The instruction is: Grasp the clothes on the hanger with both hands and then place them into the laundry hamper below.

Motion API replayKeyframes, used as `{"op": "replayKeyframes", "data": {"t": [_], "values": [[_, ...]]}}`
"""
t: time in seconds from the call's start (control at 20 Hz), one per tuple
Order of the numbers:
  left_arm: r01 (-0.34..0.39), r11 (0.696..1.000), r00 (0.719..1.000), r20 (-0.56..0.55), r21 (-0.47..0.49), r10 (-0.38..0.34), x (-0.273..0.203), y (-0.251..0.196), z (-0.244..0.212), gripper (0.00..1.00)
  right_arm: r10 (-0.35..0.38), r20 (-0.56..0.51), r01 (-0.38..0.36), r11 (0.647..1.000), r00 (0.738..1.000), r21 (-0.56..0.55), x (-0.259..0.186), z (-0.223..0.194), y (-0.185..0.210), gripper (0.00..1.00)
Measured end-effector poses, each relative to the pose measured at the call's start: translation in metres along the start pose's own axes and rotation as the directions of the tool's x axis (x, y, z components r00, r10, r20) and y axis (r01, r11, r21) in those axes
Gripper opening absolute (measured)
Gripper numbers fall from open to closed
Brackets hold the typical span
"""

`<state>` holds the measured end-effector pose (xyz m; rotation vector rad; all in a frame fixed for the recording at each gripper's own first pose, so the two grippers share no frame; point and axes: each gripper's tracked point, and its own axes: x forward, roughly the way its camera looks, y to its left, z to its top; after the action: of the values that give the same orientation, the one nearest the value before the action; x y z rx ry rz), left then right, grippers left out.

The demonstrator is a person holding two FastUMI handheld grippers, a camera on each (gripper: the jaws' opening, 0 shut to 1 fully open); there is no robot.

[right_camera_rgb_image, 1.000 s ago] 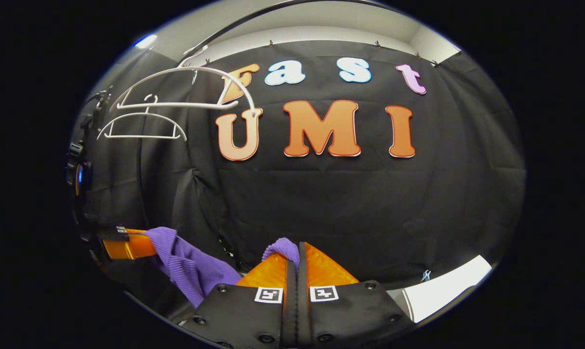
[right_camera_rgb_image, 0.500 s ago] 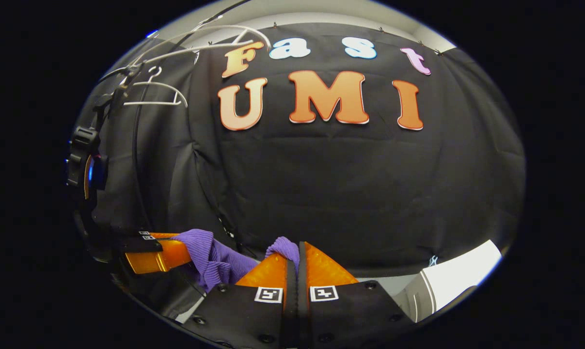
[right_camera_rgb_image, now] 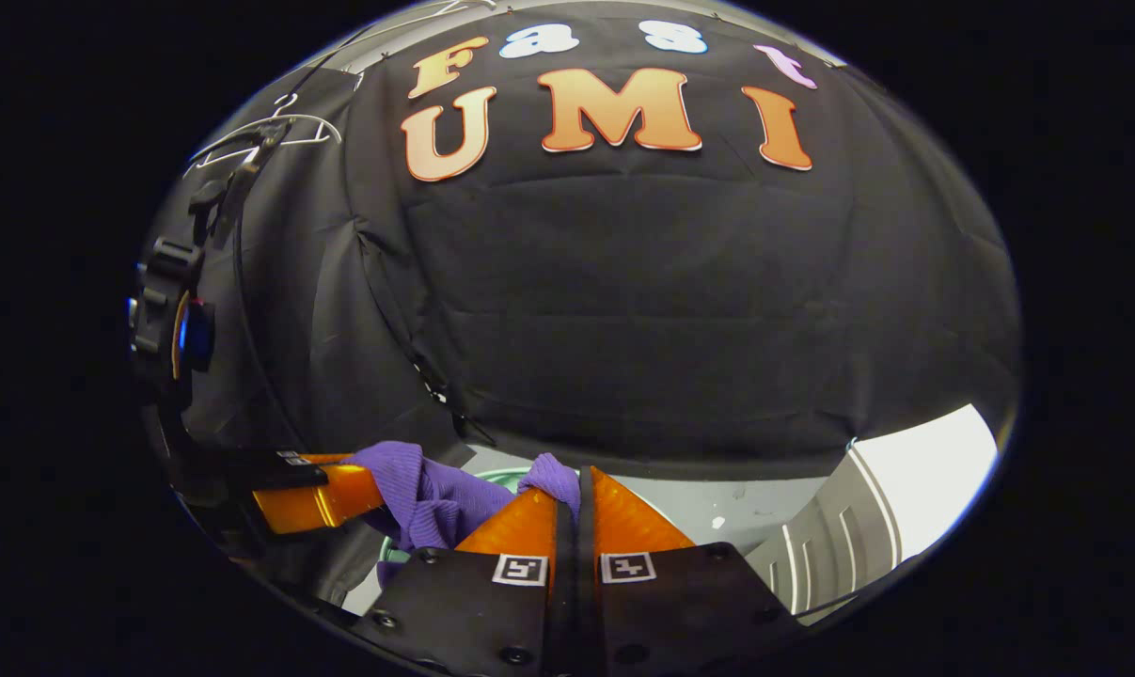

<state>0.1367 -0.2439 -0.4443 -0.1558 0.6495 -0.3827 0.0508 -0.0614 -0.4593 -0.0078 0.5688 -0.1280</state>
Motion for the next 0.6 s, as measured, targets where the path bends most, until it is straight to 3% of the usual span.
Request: {"op": "replayKeyframes", "data": {"t": [0.3, 0.6], "values": [[-0.045, 0.997, 0.988, -0.150, -0.070, 0.034, 0.036, 0.014, -0.074, 0.01, -0.024, -0.119, 0.027, 0.999, 0.993, 0.023, 0.028, -0.080, -0.011, 0.07], [-0.093, 0.993, 0.952, -0.297, -0.066, 0.069, 0.050, 0.021, -0.135, 0.04, -0.085, -0.286, 0.101, 0.994, 0.954, 0.044, 0.048, -0.159, -0.036, 0.08]]}}
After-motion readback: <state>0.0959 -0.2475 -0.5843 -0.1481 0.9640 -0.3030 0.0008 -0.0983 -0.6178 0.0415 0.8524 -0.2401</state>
